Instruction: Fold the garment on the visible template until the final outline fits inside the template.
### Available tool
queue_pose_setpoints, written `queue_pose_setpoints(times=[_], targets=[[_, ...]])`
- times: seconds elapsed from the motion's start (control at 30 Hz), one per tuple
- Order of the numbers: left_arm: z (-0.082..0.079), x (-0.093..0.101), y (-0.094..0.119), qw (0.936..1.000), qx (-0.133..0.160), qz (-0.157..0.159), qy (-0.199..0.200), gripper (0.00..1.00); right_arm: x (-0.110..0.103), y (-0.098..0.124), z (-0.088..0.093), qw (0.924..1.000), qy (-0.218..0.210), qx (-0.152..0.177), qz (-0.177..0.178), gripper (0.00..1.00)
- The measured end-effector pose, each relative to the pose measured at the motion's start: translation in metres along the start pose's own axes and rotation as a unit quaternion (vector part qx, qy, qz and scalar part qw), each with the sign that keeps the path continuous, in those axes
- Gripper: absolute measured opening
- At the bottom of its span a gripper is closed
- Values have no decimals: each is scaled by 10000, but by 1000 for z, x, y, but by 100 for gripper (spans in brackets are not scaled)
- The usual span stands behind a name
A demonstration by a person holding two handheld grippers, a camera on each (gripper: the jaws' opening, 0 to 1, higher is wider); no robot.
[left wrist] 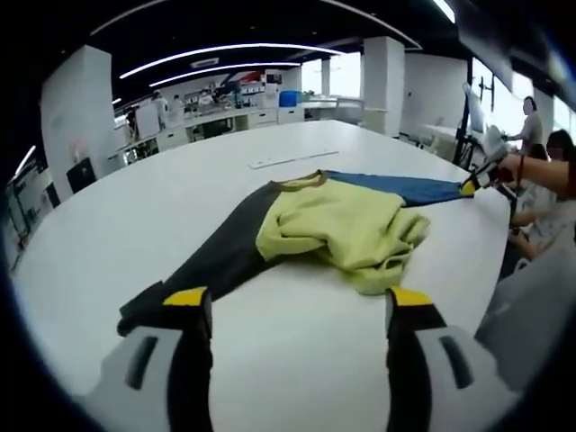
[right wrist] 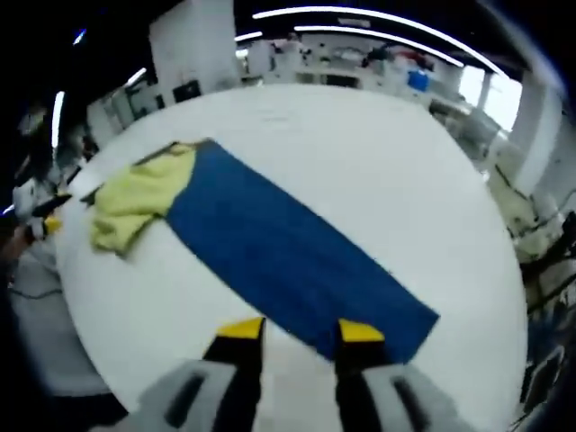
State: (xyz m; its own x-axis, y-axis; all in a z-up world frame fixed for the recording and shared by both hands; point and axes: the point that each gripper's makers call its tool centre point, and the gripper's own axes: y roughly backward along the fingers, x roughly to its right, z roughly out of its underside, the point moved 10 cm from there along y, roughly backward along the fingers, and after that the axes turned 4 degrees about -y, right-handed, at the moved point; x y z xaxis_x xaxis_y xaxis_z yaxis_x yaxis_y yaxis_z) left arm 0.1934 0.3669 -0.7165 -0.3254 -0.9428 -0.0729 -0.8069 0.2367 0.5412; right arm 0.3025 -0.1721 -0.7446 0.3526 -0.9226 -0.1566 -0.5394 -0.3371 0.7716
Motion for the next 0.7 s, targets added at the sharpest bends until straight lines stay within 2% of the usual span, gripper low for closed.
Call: queue_pose_setpoints(times=[0.17,0.27,0.37,0.53,0.7], targets=[[-3,8,-7,9999,17,123,-4,73,-29,-4,-15,9960,-93,416,-788,41],[-7,13,-12,9998,29,189,-109,69,-49,-6,-22,9926,48,499,-1109,46],[-14,20,-19,9995,146,287,-25,64,-69,-10,-27,9874,301,555,-1453,50],[-19,20,-31,9987,140,482,-129,57,-92,-17,-31,9801,529,576,-1827,55],[-21,29,-43,9974,43,706,-137,53,-112,-27,-32,9743,893,487,-2009,59]])
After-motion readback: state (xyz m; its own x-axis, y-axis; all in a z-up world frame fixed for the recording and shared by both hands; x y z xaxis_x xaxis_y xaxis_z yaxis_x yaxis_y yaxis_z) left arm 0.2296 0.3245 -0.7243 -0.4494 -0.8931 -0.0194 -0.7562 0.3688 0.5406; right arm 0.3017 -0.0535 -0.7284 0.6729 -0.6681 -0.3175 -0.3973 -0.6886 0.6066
